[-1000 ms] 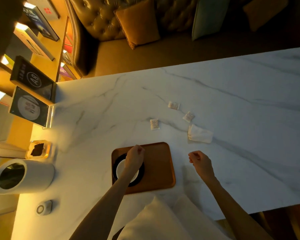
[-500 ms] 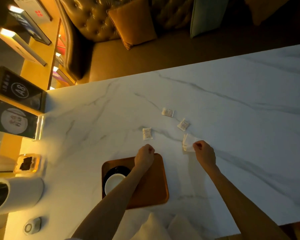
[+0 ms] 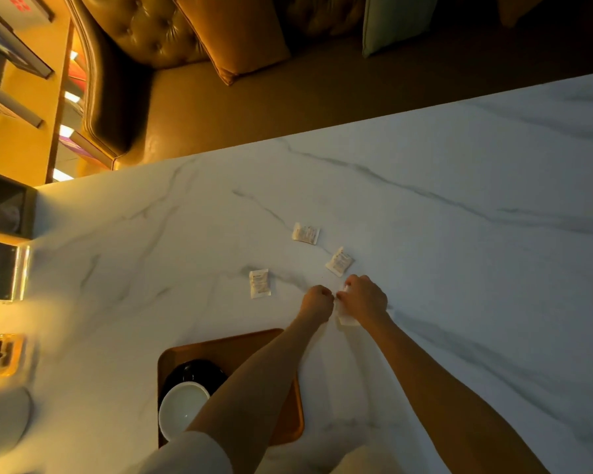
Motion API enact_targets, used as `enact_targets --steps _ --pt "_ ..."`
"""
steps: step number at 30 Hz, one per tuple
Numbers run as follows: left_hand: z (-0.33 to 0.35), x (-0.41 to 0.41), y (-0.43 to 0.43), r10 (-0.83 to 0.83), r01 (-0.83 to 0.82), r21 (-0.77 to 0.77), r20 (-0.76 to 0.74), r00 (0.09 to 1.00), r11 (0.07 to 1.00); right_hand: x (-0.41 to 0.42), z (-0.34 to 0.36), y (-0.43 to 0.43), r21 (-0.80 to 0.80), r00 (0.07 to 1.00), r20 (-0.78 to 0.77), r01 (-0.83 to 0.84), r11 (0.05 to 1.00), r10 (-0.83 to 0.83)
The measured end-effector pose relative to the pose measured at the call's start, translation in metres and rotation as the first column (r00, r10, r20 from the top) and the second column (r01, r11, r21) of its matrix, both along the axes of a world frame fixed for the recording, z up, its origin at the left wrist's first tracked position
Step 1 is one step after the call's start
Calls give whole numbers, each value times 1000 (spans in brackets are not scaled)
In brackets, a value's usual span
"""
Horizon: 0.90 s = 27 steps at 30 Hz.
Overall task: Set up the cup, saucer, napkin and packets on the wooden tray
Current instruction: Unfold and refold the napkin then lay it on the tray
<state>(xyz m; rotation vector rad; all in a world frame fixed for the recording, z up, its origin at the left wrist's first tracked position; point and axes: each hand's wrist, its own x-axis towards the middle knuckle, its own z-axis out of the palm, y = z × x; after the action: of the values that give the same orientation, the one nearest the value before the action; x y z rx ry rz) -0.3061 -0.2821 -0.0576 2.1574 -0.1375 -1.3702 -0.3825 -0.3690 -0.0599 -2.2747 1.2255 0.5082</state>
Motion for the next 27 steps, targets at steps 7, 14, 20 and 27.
enact_targets --steps 7,14,20,27 --pt "10 -9 -5 36 -60 -59 -342 939 996 -11 -3 -7 184 998 -65 33 982 -21" --pt "42 -4 24 -218 210 -362 17 976 908 -16 54 -9 328 922 320 110 938 -220" --pt "128 36 38 -225 480 -343 573 788 807 3 146 3 210 763 641 -71 975 -83" --pt "259 71 75 -122 520 -371 714 690 769 46 272 34 -47 560 817 -174 984 138"
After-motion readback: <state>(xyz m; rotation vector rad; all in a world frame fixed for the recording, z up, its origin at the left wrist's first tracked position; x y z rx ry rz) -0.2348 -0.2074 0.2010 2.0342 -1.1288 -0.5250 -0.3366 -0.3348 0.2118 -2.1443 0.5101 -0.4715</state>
